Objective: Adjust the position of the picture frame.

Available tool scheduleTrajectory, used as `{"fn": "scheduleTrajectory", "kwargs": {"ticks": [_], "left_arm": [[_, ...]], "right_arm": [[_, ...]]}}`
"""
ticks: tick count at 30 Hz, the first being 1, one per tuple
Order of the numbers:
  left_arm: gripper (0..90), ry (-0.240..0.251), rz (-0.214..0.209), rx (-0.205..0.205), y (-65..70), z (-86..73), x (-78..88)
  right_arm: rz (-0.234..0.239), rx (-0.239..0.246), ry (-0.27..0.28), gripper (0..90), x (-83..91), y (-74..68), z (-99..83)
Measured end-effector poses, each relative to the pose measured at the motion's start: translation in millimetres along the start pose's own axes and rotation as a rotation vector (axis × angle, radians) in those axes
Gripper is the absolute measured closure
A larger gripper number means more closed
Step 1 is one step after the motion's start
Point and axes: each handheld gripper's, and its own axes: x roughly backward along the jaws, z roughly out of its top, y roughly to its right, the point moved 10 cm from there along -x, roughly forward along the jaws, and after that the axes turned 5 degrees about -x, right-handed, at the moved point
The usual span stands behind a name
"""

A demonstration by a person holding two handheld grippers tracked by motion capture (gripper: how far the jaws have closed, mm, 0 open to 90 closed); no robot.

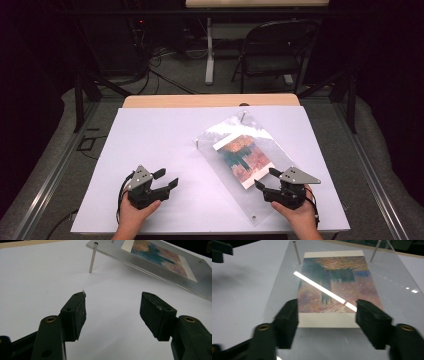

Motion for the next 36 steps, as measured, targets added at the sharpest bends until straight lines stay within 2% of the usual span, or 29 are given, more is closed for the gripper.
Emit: {"fn": "scheduleTrajectory", "kwargs": {"ticks": [1, 6, 9, 13, 16, 19, 21, 26, 34, 36], "left_arm": [[37.5, -0.001, 0.000, 0.000, 0.0, -0.1, 0.1], [37.6, 0.019, 0.007, 0.006, -0.7, 1.7, 2.7], [37.7, 0.008, 0.005, 0.014, -0.8, -0.3, 1.7], [39.1, 0.008, 0.006, 0.033, -2.4, 0.0, -0.5], [42.1, 0.027, 0.002, 0.079, -8.0, 3.1, -5.6], [45.3, 0.015, 0.014, 0.127, -18.1, 5.2, -13.7], [47.8, 0.018, 0.019, 0.154, -23.5, 10.4, -17.7], [55.0, 0.027, 0.036, 0.152, -33.2, 26.7, -32.1], [61.7, -0.056, 0.033, 0.114, -37.6, 31.7, -76.3], [62.0, -0.075, 0.045, 0.097, -40.0, 31.6, -86.9]], "right_arm": [[0.019, -0.002, -0.001, 43.6, 0.1, -0.9, -0.9], [0.039, 0.004, 0.027, 44.9, 1.5, -4.6, 3.0], [0.061, 0.009, 0.029, 45.5, 2.0, -9.7, 4.5], [0.054, 0.006, 0.030, 45.4, 3.3, -9.4, 5.9], [0.050, -0.028, 0.035, 47.4, 4.9, -4.9, 6.4], [0.071, -0.090, 0.028, 50.3, 4.9, -1.9, 5.1], [0.067, -0.100, 0.026, 51.1, 4.4, 0.3, 4.3], [0.061, -0.098, 0.030, 52.7, 5.3, 0.5, 5.4], [0.058, -0.111, 0.031, 51.7, 6.4, 2.4, 5.0], [0.061, -0.119, 0.037, 50.6, 6.5, 4.0, 5.3]]}}
